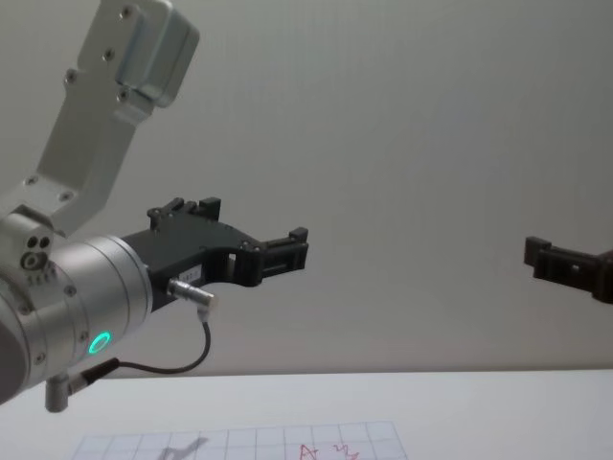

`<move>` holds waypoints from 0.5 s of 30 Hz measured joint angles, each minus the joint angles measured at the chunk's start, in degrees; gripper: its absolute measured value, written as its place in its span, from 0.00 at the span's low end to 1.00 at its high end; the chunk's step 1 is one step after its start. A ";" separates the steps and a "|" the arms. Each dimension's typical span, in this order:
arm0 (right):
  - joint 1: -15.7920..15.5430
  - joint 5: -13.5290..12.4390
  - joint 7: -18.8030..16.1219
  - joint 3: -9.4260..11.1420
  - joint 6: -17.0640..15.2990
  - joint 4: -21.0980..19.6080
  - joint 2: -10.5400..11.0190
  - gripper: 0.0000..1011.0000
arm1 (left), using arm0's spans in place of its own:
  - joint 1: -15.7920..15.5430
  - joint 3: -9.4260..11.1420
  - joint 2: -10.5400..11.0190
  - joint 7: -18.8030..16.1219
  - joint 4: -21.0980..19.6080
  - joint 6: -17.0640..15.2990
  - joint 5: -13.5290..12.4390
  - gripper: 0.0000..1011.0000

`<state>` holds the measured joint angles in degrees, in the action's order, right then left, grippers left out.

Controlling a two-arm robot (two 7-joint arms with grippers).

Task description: Use the one hand to pick up the stamp and affix it onto the A4 paper.

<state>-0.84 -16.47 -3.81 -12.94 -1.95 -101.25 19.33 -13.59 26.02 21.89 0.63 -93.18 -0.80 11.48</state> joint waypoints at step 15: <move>0.00 0.00 -0.02 0.00 0.00 0.02 0.00 0.99 | 0.00 0.00 0.00 0.00 0.00 0.00 0.00 0.99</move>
<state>-0.84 -16.46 -3.83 -12.94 -1.94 -101.23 19.33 -13.58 26.02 21.89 0.62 -93.18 -0.80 11.48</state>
